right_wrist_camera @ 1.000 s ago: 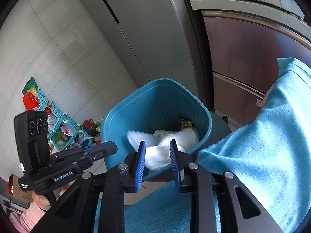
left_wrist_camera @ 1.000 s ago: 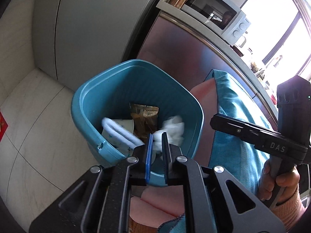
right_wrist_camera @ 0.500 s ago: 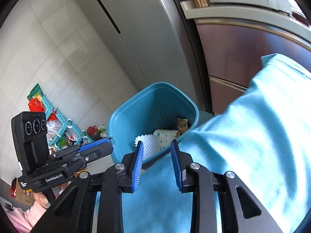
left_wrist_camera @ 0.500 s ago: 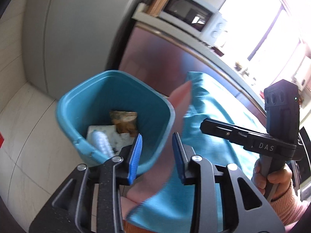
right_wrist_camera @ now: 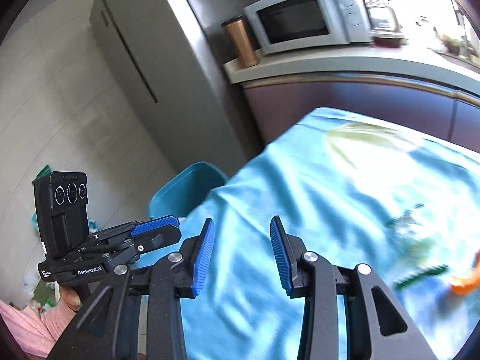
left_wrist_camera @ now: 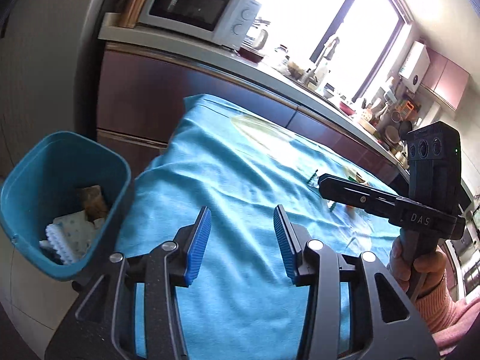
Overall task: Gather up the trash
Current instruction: 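Move both open tools back over the table toward the wrappers, then grasp the clear wrapper with the left tool while the right tool grasps the green wrapper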
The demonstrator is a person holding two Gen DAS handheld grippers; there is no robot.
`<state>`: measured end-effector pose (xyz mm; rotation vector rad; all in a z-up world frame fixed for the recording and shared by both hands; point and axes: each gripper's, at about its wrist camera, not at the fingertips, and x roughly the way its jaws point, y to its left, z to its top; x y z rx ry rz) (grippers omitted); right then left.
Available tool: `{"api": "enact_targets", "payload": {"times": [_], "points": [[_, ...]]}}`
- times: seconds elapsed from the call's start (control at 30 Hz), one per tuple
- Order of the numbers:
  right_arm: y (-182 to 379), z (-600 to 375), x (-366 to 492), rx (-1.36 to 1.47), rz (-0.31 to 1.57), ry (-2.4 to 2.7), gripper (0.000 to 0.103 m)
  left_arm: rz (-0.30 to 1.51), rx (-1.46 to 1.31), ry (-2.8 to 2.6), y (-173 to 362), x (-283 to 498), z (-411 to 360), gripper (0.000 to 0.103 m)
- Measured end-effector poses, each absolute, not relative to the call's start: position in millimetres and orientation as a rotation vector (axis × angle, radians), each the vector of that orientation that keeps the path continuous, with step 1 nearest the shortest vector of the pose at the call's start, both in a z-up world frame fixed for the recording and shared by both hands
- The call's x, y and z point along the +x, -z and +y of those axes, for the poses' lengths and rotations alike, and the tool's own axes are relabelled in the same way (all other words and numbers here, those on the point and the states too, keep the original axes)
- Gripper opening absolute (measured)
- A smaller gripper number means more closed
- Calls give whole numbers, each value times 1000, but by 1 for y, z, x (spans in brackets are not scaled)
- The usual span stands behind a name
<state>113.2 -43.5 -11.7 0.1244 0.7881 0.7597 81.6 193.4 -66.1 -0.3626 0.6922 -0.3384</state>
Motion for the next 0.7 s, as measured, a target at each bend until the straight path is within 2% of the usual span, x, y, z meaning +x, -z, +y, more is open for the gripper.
{"api": "enact_targets", "payload": {"times": [0.4, 0.7], "points": [[24, -187, 105, 252, 748, -435, 37, 757, -248, 506, 67, 114, 81, 43], [49, -262, 119, 336, 746, -251, 37, 797, -207, 569, 69, 145, 30, 43]]}}
